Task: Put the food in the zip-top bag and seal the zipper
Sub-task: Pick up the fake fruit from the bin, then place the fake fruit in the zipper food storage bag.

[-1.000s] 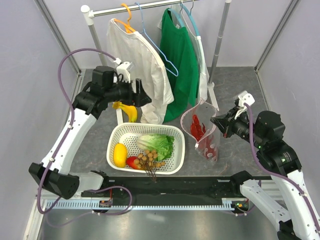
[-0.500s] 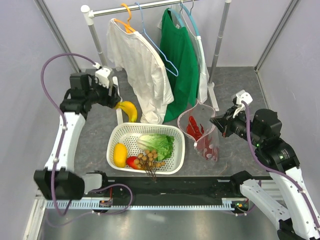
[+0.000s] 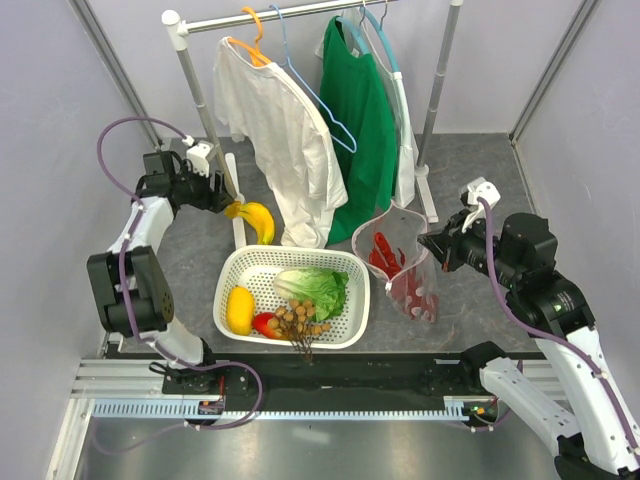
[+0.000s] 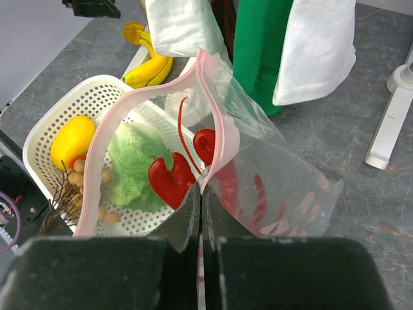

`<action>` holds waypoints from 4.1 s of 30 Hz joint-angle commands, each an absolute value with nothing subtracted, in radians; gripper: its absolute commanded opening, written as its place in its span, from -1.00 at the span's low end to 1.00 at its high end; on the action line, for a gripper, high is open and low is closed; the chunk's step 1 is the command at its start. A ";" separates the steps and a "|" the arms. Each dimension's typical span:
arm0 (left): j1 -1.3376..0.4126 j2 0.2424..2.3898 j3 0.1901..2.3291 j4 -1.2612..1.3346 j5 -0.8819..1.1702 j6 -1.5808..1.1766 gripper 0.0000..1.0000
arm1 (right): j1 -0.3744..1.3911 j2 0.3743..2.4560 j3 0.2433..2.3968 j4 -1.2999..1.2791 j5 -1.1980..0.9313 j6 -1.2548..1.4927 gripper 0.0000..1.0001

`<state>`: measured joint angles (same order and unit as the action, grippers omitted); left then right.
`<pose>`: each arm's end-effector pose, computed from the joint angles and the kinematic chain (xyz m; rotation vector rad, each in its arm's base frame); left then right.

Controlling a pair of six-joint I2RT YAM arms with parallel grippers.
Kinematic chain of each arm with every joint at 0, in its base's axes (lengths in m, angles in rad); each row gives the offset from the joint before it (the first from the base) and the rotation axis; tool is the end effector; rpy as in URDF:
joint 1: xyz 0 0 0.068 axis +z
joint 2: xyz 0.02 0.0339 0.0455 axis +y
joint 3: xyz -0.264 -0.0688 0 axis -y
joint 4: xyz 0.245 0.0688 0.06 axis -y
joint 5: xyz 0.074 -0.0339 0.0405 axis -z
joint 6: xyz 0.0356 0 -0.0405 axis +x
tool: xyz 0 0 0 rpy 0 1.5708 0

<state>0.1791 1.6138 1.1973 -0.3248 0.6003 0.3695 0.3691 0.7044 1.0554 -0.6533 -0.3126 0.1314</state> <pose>0.3538 0.0436 0.2632 0.5001 2.1299 -0.3873 0.1185 0.0576 0.3929 -0.4427 1.8552 0.6344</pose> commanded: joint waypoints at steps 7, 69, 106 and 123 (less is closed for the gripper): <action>0.181 1.732 1.151 -0.126 0.650 0.434 0.44 | 0.370 0.722 1.065 -0.646 -0.298 0.138 -1.00; 0.134 1.065 1.022 -0.182 0.745 0.121 -0.96 | 0.368 0.704 1.025 -0.653 -0.255 0.114 -1.00; -1.097 1.029 1.301 -0.080 -0.238 0.827 -0.96 | 0.368 0.867 1.068 -0.641 -0.420 0.359 -1.00; -1.091 0.972 1.318 -0.592 0.199 0.387 -0.96 | 0.370 0.828 0.983 -0.647 -0.548 0.192 -1.00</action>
<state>-1.0897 0.9901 1.2926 -0.4988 -0.0238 0.5091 0.3691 0.8265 1.0042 -0.6670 -0.4850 0.2375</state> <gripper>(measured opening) 0.045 0.010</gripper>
